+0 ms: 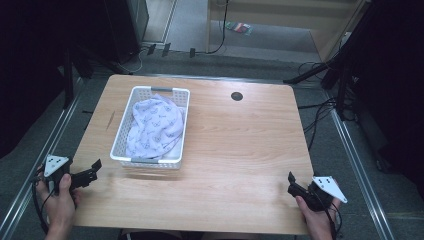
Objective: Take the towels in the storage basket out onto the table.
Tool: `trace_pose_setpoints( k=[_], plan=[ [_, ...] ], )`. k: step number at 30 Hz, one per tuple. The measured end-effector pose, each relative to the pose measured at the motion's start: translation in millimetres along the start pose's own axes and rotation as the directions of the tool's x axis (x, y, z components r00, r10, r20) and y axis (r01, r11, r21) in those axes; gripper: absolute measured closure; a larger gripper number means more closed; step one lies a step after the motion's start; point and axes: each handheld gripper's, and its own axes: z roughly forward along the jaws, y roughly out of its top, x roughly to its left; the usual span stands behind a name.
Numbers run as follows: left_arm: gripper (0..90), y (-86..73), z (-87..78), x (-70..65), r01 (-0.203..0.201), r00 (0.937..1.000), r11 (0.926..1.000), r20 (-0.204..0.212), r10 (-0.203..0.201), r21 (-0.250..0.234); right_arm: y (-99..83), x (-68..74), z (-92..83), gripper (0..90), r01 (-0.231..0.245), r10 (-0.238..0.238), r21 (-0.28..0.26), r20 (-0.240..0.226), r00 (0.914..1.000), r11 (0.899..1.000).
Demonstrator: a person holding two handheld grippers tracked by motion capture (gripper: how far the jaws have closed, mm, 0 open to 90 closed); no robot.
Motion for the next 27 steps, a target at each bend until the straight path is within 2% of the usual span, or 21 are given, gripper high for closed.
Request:
trace_pose_setpoints(
  k=[3,5,8,11,13,18,21,27],
  plan=[
    [0.1,8.6,-7.8,-0.5,0.000,1.0000,0.9998,0.003,0.000,-0.020,0.0,-0.1,0.0,14.1,-0.001,0.001,0.002,0.002,1.0000,1.000],
    [0.1,18.2,-15.3,-6.0,-0.045,0.9989,0.9982,-0.012,0.045,-0.039,0.2,0.0,0.5,14.1,-0.003,0.003,0.006,0.005,1.0000,1.000],
    [0.1,23.9,-18.8,-8.2,-0.039,0.9992,0.9982,0.001,0.039,-0.045,0.3,0.1,0.8,14.2,0.000,0.000,0.008,0.003,1.0000,1.000],
    [0.1,33.6,-22.9,-13.3,-0.056,0.9984,0.9971,0.006,0.057,-0.051,0.2,0.2,0.4,14.1,0.002,-0.002,0.005,0.001,1.0000,1.000],
    [0.1,40.6,-26.4,-17.2,-0.048,0.9986,0.9970,0.019,0.049,-0.061,0.2,0.4,0.3,12.2,0.001,-0.001,0.005,0.007,1.0000,1.000],
    [0.0,60.0,-30.4,-27.3,-0.033,0.9958,0.9979,0.083,0.038,-0.056,0.0,2.7,0.3,9.1,0.025,-0.025,0.006,0.017,0.9996,1.000],
    [0.0,75.4,-28.4,-34.4,-0.055,0.9937,0.9977,0.096,0.059,-0.040,0.0,3.4,0.6,8.3,0.027,-0.027,0.011,0.021,0.9994,1.000],
    [0.0,89.9,-24.5,-45.4,-0.085,0.9908,0.9961,0.104,0.087,-0.022,0.0,4.0,0.6,6.8,0.032,-0.032,0.014,0.014,0.9994,0.999]
  ],
)
